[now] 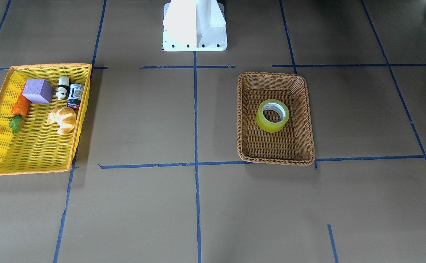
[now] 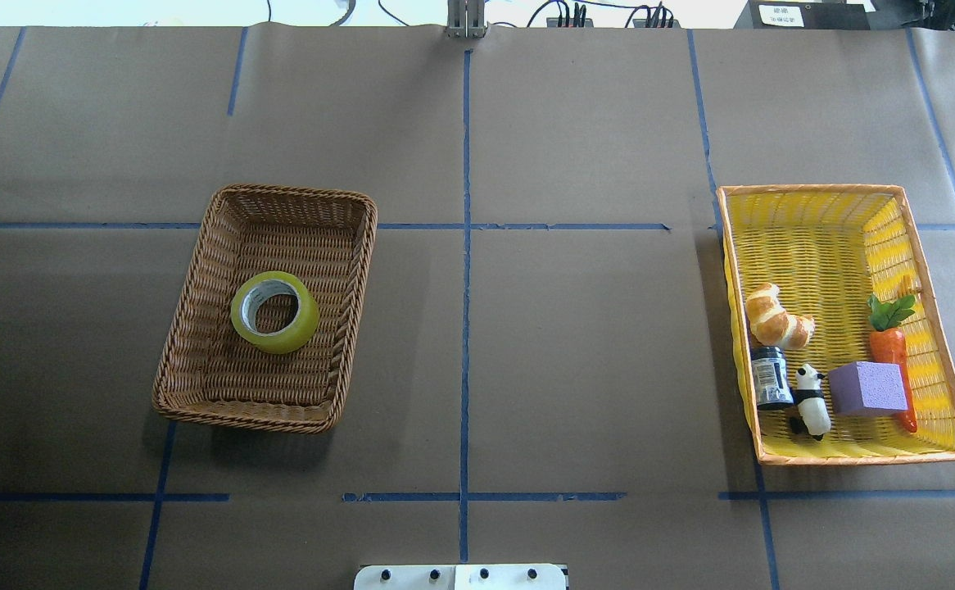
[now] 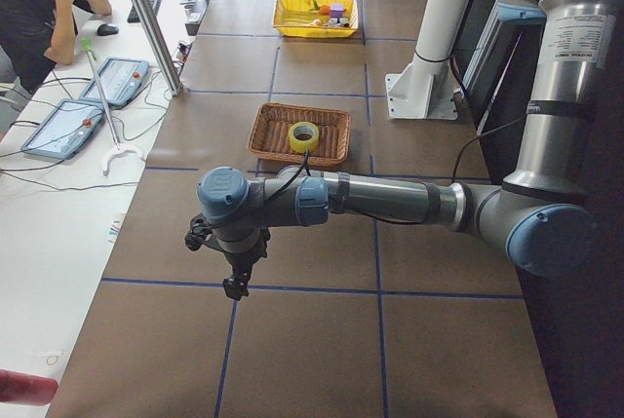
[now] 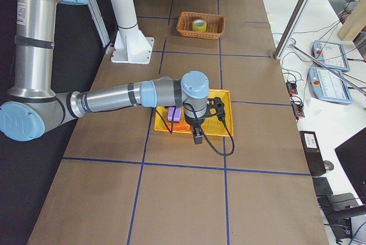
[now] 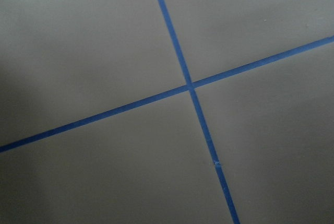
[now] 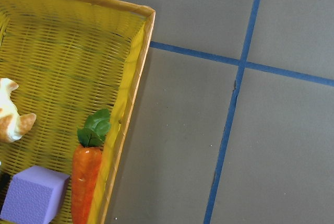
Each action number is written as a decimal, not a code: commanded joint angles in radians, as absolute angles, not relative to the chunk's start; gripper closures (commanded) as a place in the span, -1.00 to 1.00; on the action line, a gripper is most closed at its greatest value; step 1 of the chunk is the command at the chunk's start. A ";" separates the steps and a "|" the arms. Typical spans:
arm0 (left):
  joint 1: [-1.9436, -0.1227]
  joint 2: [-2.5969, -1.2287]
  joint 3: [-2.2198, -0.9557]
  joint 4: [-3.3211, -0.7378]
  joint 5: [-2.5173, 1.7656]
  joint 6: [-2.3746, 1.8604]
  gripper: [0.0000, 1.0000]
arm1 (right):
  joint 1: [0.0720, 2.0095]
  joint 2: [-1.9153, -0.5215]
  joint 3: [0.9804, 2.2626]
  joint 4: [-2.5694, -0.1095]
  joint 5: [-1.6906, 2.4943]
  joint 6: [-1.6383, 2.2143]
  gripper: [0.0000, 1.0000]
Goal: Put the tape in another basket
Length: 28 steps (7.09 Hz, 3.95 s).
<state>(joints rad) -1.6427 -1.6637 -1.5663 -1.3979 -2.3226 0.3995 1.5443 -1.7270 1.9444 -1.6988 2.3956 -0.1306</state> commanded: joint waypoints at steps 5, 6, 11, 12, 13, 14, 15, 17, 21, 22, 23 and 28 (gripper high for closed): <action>-1.632 -1.602 -1.563 -1.462 -2.321 0.117 -1.00 | 1.474 -1.736 1.957 -1.773 2.302 -0.133 -1.00; -1.632 -1.606 -1.571 -1.465 -2.318 0.142 -1.00 | 1.471 -1.738 1.948 -1.772 2.307 -0.133 -1.00; -1.635 -1.568 -1.618 -1.462 -2.324 0.281 -1.00 | 1.473 -1.737 1.913 -1.759 2.390 -0.135 -1.00; -1.635 -1.566 -1.608 -1.463 -2.321 0.275 -1.00 | 1.471 -1.736 1.911 -1.758 2.388 -0.137 -1.00; -1.634 -1.568 -1.605 -1.460 -2.321 0.272 -1.00 | 1.471 -1.736 1.911 -1.758 2.387 -0.133 -1.00; -1.634 -1.568 -1.614 -1.450 -2.321 0.256 -1.00 | 1.473 -1.736 1.910 -1.758 2.384 -0.133 -1.00; -1.634 -1.568 -1.623 -1.450 -2.322 0.206 -1.00 | 1.471 -1.735 1.904 -1.758 2.372 -0.126 -1.00; -1.634 -1.566 -1.608 -1.466 -2.322 0.215 -1.00 | 1.471 -1.735 1.898 -1.758 2.364 -0.124 -1.00; -1.634 -1.568 -1.612 -1.451 -2.326 0.209 -1.00 | 1.473 -1.741 1.905 -1.758 2.365 -0.126 -1.00; -1.632 -1.566 -1.597 -1.466 -2.315 0.216 -1.00 | 1.473 -1.741 1.899 -1.758 2.364 -0.126 -1.00; -1.632 -1.568 -1.606 -1.463 -2.318 0.213 -1.00 | 1.473 -1.733 1.882 -1.758 2.364 -0.124 -1.00; -1.634 -1.559 -1.646 -1.450 -2.318 0.212 -1.00 | 1.477 -1.718 1.881 -1.758 2.356 -0.124 -1.00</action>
